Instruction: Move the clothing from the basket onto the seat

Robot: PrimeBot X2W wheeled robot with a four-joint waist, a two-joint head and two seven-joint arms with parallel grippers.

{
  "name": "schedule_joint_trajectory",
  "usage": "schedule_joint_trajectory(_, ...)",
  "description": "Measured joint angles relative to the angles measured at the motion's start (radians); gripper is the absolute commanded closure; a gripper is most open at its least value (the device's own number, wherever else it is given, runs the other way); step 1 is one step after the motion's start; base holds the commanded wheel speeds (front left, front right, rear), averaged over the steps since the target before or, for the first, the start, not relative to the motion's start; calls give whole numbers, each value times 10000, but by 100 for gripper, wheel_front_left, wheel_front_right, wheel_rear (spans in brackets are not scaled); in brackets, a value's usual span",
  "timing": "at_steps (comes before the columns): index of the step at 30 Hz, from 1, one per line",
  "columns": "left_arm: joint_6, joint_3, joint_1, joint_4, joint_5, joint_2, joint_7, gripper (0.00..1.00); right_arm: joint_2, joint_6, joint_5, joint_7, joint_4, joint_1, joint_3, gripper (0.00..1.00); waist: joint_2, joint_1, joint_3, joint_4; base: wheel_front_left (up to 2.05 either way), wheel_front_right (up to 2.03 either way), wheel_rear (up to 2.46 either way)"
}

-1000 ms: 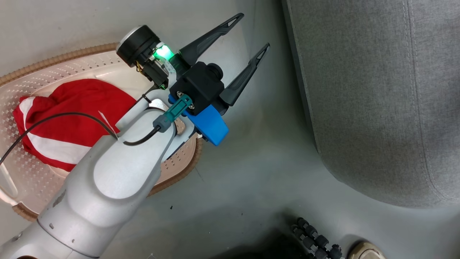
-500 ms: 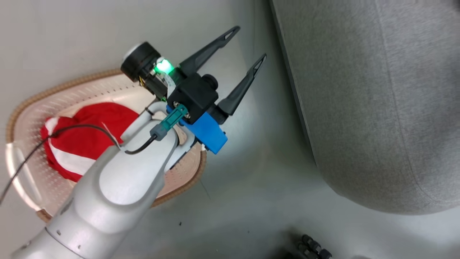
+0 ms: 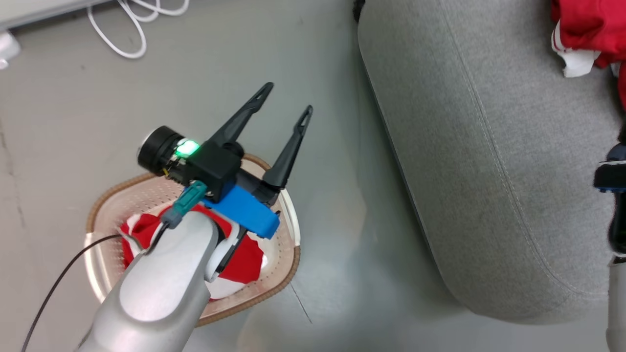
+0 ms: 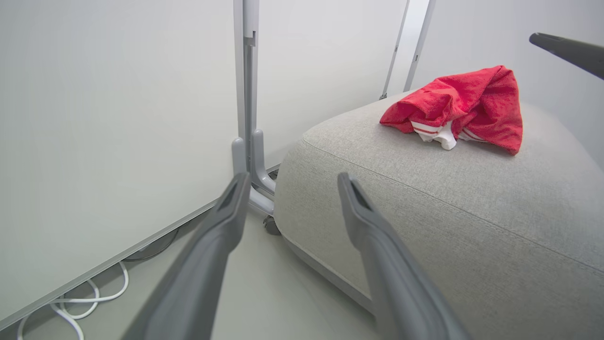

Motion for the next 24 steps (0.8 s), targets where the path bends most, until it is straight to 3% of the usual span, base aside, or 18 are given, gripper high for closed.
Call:
schedule_joint_trajectory(13,113,2514,2000,-869,303,-407,-10,0,558,0,-81,2,-1106,1081,2027,0,0,0,-1754,1223,0,0,0)
schedule_joint_trajectory(24,-182,3954,3570,-1206,884,-861,-10,0,1091,-2,71,0,-1164,2266,2734,0,0,0,-2985,2175,0,0,0)
